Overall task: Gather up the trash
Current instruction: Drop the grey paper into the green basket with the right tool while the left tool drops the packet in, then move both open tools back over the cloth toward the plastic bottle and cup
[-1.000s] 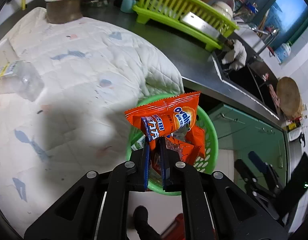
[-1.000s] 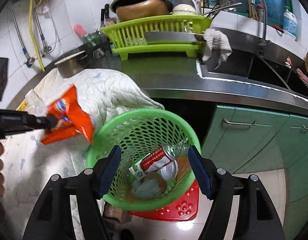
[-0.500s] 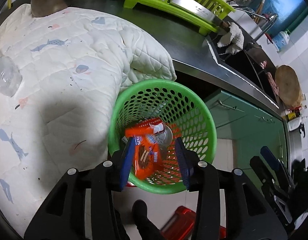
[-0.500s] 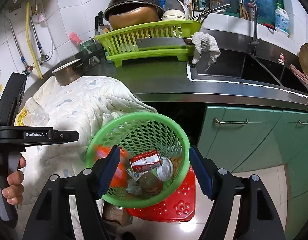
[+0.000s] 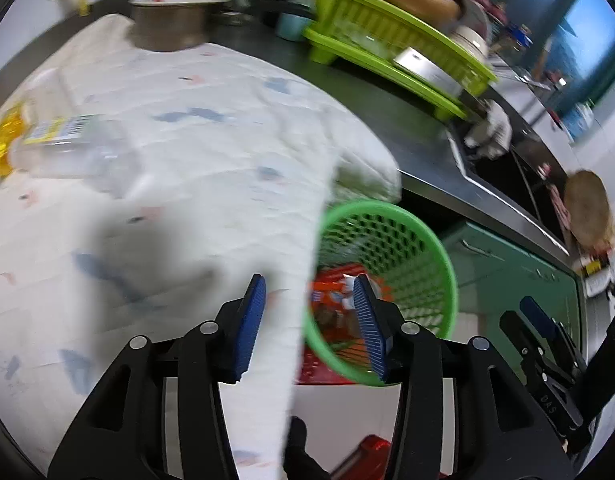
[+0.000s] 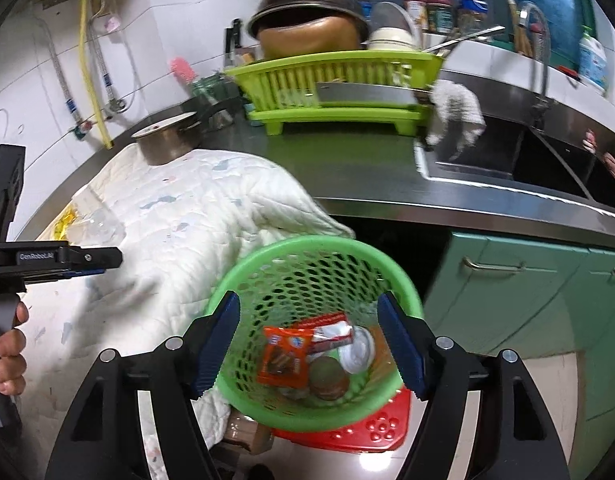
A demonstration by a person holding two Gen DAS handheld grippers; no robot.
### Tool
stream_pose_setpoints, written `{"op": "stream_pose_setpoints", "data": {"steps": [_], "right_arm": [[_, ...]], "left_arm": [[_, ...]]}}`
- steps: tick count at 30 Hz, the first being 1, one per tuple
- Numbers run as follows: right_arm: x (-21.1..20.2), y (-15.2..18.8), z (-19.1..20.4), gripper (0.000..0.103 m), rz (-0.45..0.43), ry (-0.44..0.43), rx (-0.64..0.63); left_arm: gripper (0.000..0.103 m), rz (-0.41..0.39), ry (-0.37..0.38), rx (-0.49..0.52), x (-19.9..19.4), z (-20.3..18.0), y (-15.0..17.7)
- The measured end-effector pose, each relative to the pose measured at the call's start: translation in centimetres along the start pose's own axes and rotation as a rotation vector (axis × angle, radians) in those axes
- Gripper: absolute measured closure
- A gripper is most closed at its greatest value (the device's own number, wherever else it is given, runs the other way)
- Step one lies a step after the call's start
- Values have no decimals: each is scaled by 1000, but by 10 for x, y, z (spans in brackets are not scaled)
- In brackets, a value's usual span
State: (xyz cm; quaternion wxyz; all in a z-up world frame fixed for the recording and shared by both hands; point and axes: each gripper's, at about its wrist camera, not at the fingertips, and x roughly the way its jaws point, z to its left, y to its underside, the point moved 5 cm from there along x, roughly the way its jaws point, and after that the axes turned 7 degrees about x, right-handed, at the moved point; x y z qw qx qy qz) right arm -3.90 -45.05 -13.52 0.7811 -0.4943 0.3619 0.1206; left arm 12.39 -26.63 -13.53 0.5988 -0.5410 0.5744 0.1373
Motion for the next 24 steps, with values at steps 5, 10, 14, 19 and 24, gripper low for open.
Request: {"op": "stream_pose_setpoints", "data": {"steps": [5,10,14,19,24], "right_arm": [[16,-5,40,34,23,-74,-67],[32,-13,92,34,39,-157,-160],[44,-18,131,34,54,-220,-220],[66,-23,185,33,87,-305,-309],[90,-21,235,30,120,-369,-413]], "left_arm": [[56,-41,-64,-67,-25,49,2],[55,-77,-112,-147,-47,97,6],[55,-99,-149,-222,-63,136,11],[52,-133,-198,-300,-84,178,19],[49,-158,-236,-369,-100,213,28]]}}
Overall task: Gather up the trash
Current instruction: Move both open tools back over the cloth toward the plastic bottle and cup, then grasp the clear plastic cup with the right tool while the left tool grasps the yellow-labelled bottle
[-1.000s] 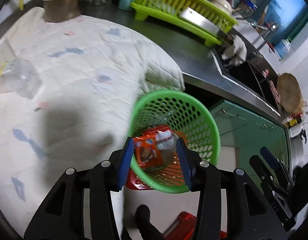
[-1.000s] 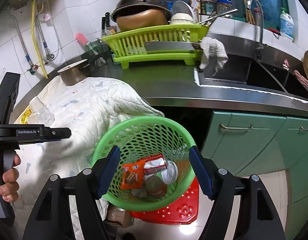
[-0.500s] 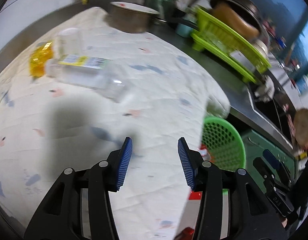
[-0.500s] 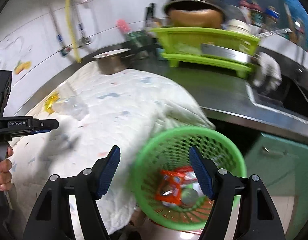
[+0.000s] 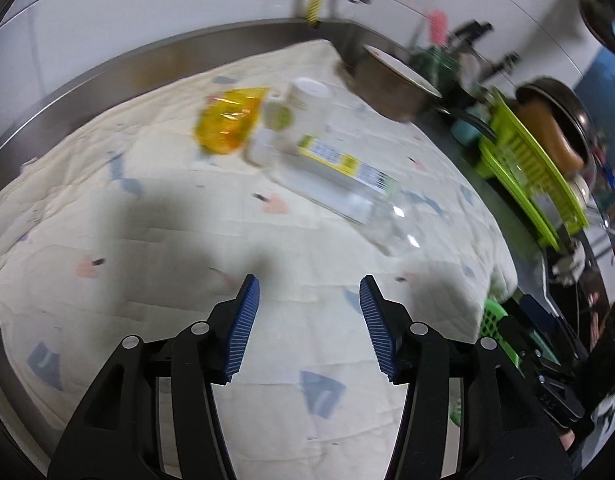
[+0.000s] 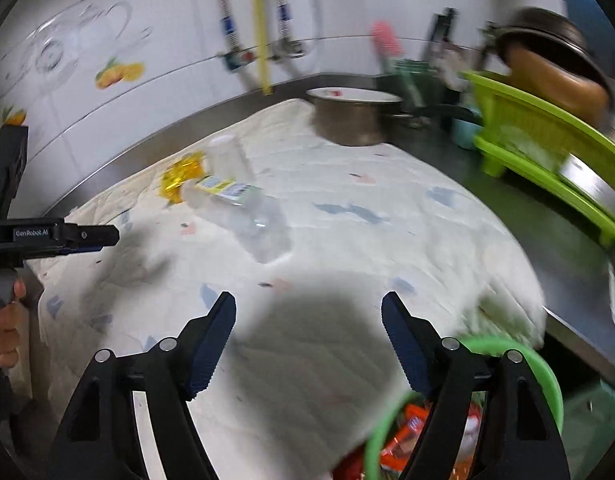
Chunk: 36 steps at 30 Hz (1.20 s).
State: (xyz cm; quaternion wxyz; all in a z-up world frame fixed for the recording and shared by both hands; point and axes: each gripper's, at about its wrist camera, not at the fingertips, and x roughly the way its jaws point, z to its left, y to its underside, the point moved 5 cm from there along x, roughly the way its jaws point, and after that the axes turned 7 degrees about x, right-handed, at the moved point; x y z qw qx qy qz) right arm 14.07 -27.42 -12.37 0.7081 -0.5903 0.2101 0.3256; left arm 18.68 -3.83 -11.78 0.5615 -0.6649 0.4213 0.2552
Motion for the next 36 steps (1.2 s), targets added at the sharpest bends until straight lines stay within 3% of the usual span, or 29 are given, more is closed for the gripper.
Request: {"op": "stream_pose_setpoints", "data": {"steps": [10,25,30,36], "right_arm": [[75,-27,52,26,89,-93,-167],[150,-44,50,26,208,-92,-205],[161,-43,49,43,237,-100,-198],[153,-41,45,44,229,-124,-161]], "left_arm": [[45,-8,-40,-79,1,44,-4],[40,1,-44,-128,11,63,-12],[38,15,-36,-134,17,57,-19],[29,27,-29,-131,25,35,-36]]}}
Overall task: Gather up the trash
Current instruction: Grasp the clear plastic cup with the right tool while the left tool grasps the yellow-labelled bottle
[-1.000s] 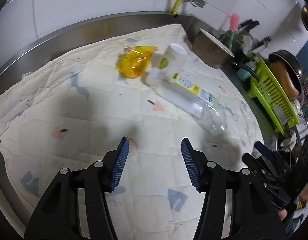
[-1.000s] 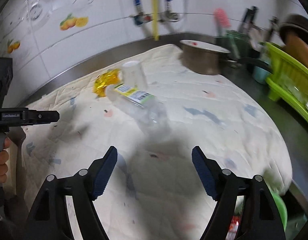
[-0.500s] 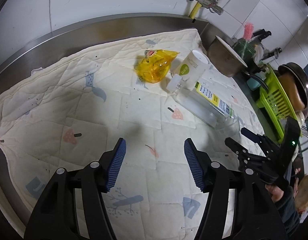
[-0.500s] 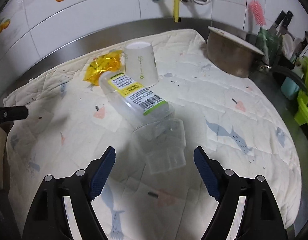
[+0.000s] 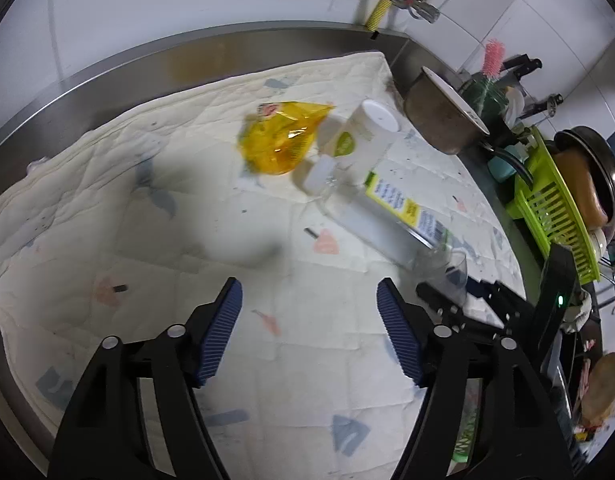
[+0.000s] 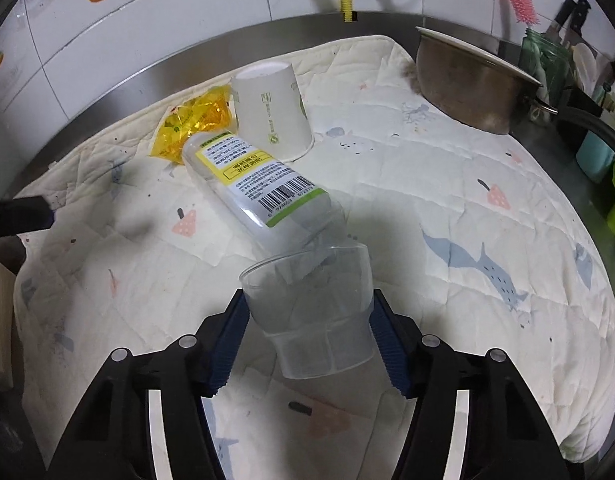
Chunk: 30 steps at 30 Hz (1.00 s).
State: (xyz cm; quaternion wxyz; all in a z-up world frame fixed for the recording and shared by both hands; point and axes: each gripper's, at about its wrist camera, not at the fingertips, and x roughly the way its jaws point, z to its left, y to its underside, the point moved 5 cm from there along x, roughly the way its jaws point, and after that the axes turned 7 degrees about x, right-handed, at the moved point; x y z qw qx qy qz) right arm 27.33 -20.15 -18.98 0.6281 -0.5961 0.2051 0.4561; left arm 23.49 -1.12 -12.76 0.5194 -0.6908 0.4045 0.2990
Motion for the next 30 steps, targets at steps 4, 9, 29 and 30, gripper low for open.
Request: {"op": "stream_pose_setpoints", "data": {"steps": [4,9,29,30], "right_arm": [[-20,12,-5,44,-25,-7,20],[-60,29,-13,44,-91,-17,55],[-133,106,-51,44,-172,4,178],[-134,109,-53,44,-173,7,185]], "left_arm": [[21,12,2,-5,7,-18,-9],[17,50,13,-69,25,-42,-23],[17,183,-76,-361,116,-69,-52],[17,194,-84,-373,121,-69,-51]]}}
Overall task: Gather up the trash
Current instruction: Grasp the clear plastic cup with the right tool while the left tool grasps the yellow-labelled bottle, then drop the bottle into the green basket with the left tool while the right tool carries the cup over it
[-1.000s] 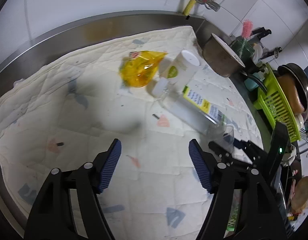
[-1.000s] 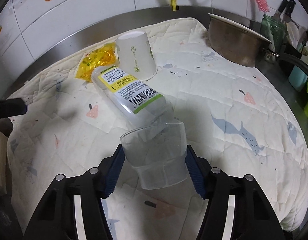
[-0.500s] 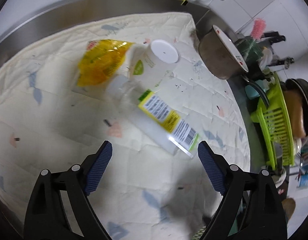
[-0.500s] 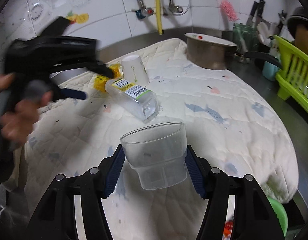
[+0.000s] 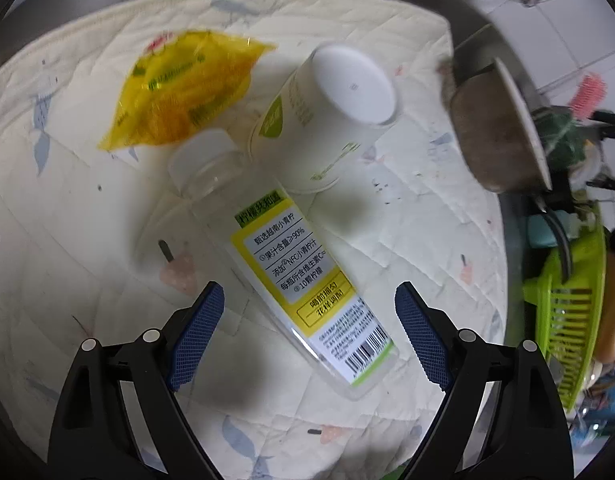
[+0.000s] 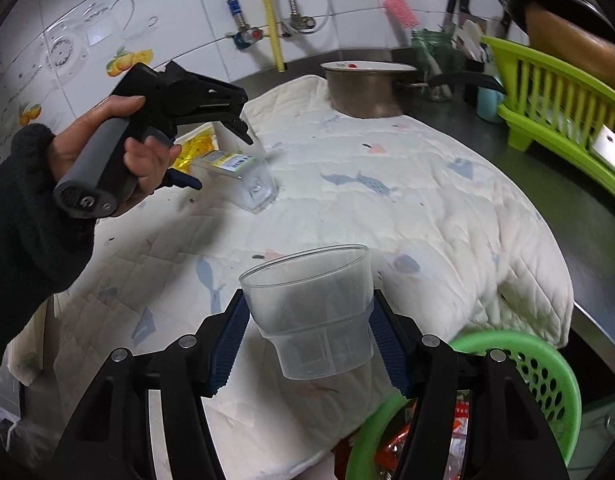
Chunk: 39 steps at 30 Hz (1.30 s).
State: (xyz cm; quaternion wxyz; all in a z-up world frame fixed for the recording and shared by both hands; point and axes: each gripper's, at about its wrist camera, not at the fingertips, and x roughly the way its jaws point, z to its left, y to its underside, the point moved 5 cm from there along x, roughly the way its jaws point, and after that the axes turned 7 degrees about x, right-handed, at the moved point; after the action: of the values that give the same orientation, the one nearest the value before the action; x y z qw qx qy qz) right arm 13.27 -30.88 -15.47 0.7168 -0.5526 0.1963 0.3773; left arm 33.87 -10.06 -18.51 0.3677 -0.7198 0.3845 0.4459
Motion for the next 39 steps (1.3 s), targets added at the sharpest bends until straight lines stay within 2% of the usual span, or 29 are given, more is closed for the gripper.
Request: {"op": "stream_pose_setpoints", "data": {"steps": [3,7,14,19,26,34,36,39], "right_arm": [[-1,5,-6,44,4,8,23],[-3,11,-12,44,16,22,37],[-8,12,-14,44,5,29,52],[-18,18,-18,44,-11,44,83],[-38,40,-41,44,-33,110,164],[-69,80,-99,44,-36,268,311],[-74,93,-120,44,-21,338,338],[-73,111,-145,44,23,398,388]], "left_arm": [[19,21,-28,-40,11,4,-1],[27,71,12,-105,23,12,4],[42,67,40,-73,12,12,11],[53,69,73,-4,-1,18,21],[59,74,101,123,-19,31,51],[61,73,136,255,-42,42,90],[61,72,152,295,-50,42,102],[61,76,174,357,-60,37,121]]}}
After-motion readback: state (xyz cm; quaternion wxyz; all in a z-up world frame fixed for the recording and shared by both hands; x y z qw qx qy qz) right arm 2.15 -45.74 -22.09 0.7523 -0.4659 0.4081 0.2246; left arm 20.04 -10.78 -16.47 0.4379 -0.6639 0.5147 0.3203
